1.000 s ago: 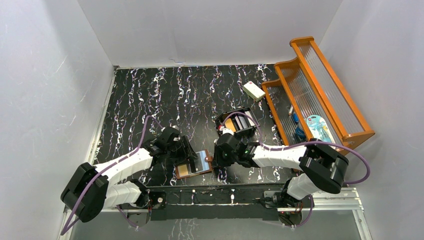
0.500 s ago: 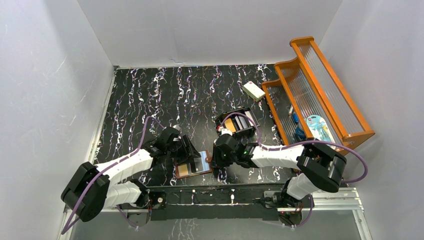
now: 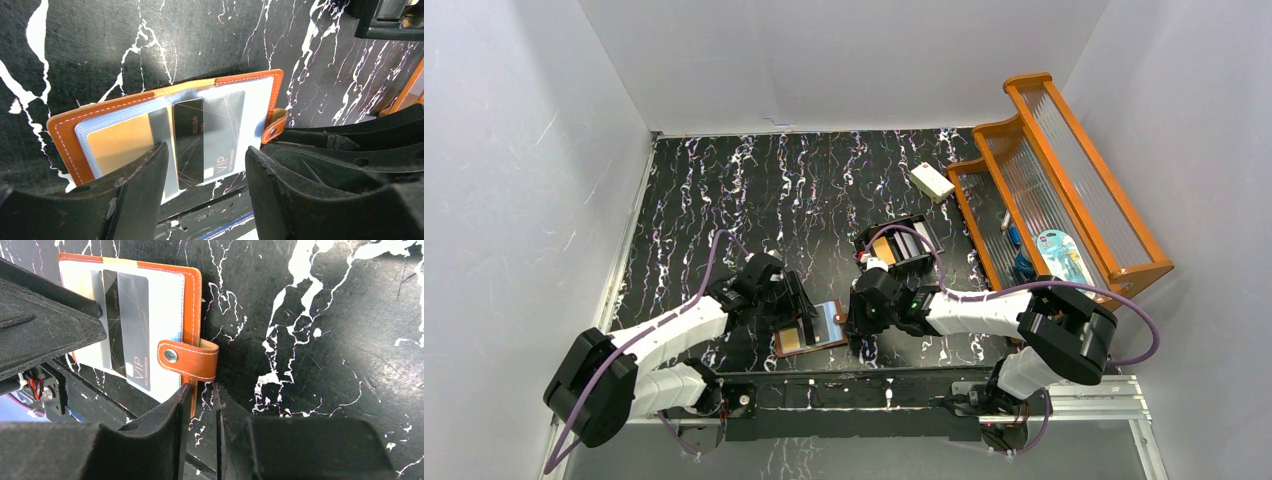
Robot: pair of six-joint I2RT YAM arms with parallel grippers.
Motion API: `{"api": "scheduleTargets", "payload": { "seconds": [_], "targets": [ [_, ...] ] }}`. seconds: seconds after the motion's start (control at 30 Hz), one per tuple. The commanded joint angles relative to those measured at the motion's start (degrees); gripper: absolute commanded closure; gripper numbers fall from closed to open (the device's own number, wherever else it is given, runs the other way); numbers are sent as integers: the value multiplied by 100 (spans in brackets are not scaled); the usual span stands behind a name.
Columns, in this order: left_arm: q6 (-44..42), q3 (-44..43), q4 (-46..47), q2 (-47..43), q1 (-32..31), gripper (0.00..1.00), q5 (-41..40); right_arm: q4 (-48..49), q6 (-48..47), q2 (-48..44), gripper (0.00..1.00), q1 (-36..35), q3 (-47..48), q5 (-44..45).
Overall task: Put the credit cards into the card holder
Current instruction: Insert the credit card into the card holder.
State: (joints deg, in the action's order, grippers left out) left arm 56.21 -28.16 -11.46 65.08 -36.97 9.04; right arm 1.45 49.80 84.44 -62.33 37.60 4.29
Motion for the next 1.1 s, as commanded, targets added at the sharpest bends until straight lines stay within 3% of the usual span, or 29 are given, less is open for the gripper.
{"api": "scheduleTargets", "payload": {
  "seconds": [0.0, 0.4, 0.83, 1.07],
  "targets": [
    [-57, -103, -67, 68, -21, 43, 9, 145, 13, 26, 69, -25, 45, 18],
    [192, -7, 654, 592, -208, 43, 347, 201, 44, 193, 69, -136, 163, -35],
    [459, -64, 1191, 84, -363, 43, 547, 224, 133, 178, 69, -262, 87, 114],
    [663, 169, 1683, 284, -449, 43, 783, 167, 135, 194, 69, -260, 110, 161]
  ]
}}
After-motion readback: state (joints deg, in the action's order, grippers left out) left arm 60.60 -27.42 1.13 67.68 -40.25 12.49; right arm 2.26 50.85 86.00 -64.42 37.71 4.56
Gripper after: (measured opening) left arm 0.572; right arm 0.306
